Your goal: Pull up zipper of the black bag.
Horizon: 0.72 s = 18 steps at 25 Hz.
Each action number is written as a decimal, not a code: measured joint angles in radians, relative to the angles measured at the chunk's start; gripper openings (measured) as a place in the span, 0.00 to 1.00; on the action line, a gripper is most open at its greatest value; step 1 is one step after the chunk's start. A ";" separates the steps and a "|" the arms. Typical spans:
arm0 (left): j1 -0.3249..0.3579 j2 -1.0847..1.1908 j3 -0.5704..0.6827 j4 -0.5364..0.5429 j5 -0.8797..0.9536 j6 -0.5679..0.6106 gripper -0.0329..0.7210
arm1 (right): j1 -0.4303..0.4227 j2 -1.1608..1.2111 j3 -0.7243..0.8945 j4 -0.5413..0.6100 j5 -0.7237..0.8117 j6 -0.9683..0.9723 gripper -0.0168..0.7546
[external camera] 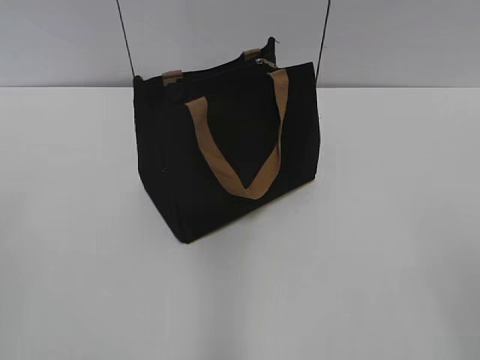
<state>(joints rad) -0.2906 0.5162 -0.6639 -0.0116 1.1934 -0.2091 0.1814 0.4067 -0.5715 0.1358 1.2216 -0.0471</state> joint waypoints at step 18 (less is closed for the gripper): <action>0.000 -0.517 0.123 0.036 -0.124 0.106 0.50 | 0.000 -0.415 0.053 -0.005 0.006 -0.124 0.53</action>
<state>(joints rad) -0.2906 -0.0009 -0.5411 0.0248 1.0696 -0.1036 0.1814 -0.0087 -0.5183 0.1310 1.2273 -0.1706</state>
